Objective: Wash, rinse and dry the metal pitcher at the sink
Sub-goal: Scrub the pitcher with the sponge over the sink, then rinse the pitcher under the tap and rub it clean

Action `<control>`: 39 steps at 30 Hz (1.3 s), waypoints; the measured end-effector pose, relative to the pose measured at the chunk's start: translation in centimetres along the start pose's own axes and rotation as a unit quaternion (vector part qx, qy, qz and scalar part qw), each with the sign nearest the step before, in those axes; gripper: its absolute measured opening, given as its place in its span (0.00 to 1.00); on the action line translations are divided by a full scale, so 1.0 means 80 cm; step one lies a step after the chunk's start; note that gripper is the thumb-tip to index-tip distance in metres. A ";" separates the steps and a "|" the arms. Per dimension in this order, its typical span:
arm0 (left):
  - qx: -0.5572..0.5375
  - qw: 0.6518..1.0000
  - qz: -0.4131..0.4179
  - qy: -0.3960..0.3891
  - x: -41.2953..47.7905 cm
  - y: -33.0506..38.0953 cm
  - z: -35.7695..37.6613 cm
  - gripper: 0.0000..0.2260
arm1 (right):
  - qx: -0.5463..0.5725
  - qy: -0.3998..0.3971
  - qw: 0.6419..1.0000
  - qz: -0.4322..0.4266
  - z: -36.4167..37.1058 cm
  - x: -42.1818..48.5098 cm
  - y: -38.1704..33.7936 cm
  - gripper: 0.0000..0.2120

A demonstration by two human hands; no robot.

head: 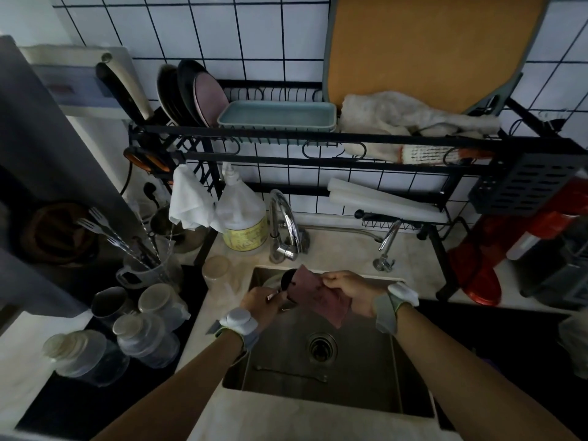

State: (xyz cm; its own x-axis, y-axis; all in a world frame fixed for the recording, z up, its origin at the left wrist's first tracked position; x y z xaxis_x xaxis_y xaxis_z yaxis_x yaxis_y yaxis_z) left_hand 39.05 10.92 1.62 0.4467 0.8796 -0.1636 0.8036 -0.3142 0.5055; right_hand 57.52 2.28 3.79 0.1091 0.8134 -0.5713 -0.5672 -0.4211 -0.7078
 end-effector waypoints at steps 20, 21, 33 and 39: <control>-0.290 0.939 -0.171 -0.074 0.020 -0.011 0.012 0.16 | 0.290 0.113 0.950 -0.027 -0.084 0.085 0.004 0.21; -0.291 0.937 -0.179 -0.072 0.025 -0.013 0.014 0.17 | 0.302 0.120 0.945 -0.023 -0.085 0.092 0.005 0.21; -0.382 0.886 -0.237 -0.109 0.062 -0.037 0.066 0.23 | 0.437 0.142 0.888 -0.025 -0.111 0.185 0.011 0.21; -0.377 0.881 -0.261 -0.116 0.075 -0.031 0.075 0.25 | 0.402 0.173 0.899 -0.004 -0.125 0.229 0.005 0.17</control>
State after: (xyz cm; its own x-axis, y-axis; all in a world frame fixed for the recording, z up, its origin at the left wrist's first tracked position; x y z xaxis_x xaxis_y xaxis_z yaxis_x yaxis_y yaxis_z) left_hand 42.10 14.82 -5.71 0.2317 0.7093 -0.6657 0.4738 0.5154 0.7140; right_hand 67.44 13.00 -11.07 0.2838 0.5833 -0.7611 -0.9570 0.1227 -0.2629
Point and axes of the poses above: each hand's wrist, its own x-axis towards the middle knuckle, its own z-axis out of the palm, y = z × x, the point moved 6 cm from there along x, towards the middle knuckle, and after that the axes turned 15 degrees about x, right-handed, at the moved point
